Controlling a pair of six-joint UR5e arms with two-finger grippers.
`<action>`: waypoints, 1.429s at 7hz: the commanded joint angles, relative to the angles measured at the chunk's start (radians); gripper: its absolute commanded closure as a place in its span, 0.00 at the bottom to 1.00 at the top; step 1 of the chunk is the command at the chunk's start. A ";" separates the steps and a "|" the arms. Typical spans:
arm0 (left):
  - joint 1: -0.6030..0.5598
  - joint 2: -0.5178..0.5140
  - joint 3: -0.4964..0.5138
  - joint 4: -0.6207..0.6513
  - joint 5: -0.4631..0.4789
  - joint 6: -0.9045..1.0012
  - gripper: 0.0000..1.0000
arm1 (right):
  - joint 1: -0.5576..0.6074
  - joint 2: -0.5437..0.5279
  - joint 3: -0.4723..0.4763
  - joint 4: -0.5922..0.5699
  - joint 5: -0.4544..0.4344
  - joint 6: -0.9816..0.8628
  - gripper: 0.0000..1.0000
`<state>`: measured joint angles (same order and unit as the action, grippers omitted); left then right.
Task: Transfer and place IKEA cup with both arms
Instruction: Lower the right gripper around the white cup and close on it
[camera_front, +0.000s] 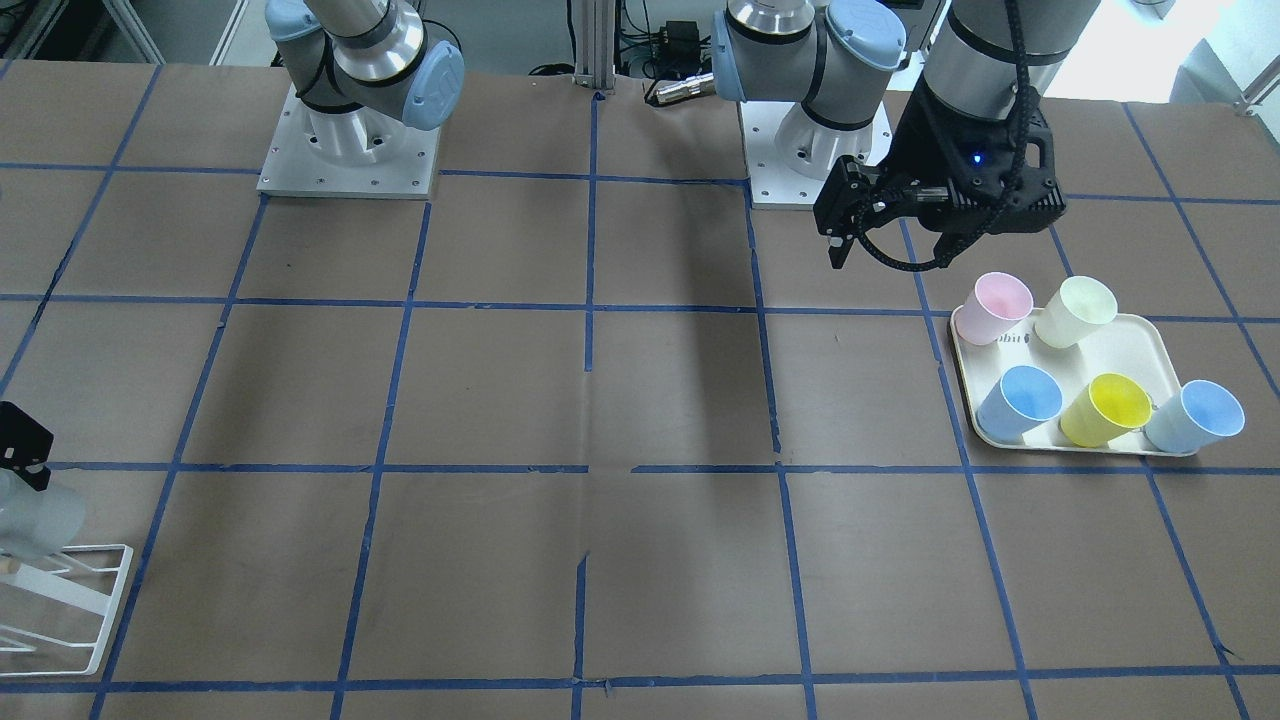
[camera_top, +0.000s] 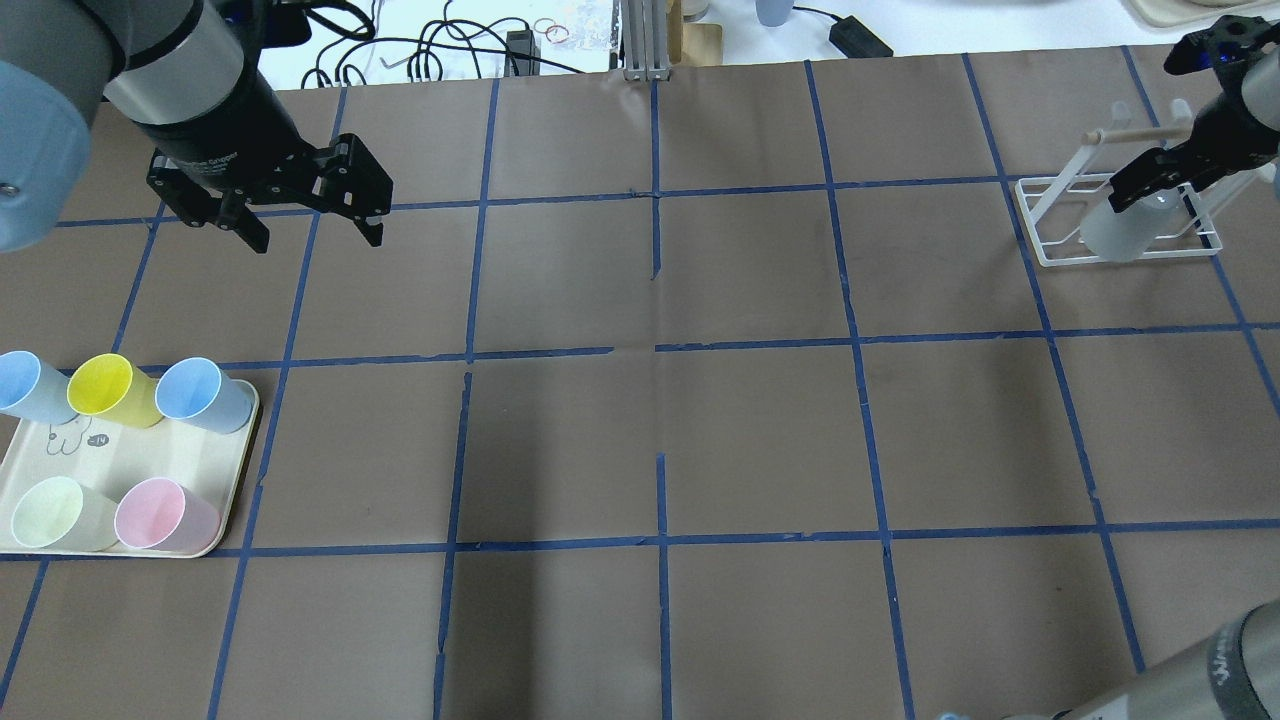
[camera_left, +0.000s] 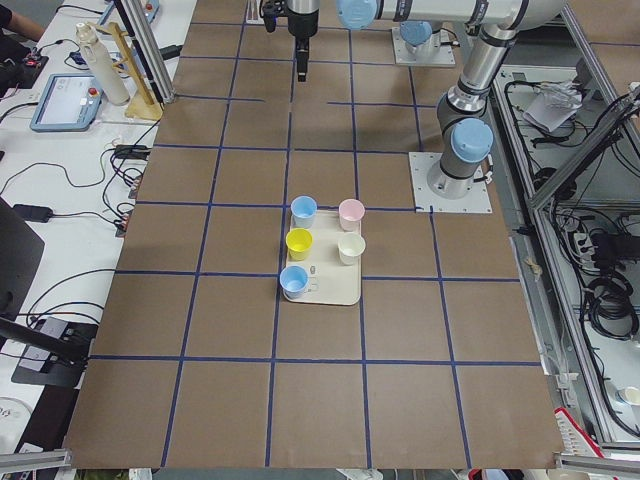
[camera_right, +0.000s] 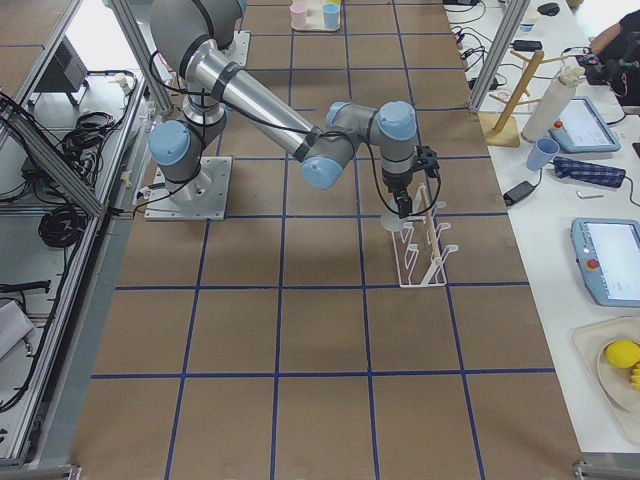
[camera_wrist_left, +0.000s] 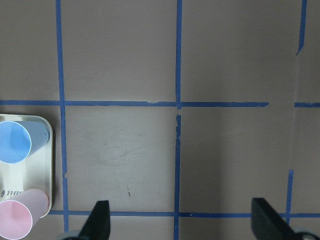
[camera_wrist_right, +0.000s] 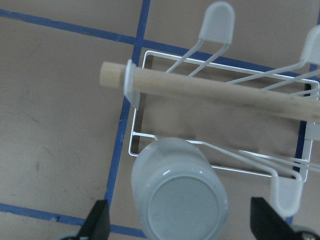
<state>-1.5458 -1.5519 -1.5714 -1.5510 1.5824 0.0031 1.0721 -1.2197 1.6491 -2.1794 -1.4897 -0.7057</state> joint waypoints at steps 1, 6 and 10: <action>0.001 0.003 -0.004 0.000 -0.001 0.002 0.00 | 0.002 0.023 0.000 -0.008 0.002 0.002 0.00; 0.006 0.003 -0.002 0.000 -0.002 0.006 0.00 | 0.008 0.031 -0.002 -0.020 0.002 0.009 0.11; 0.006 0.003 -0.002 0.000 -0.004 0.008 0.00 | 0.008 0.032 -0.006 -0.020 0.002 0.009 0.17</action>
<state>-1.5403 -1.5499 -1.5737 -1.5508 1.5797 0.0102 1.0798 -1.1866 1.6443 -2.1993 -1.4880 -0.6971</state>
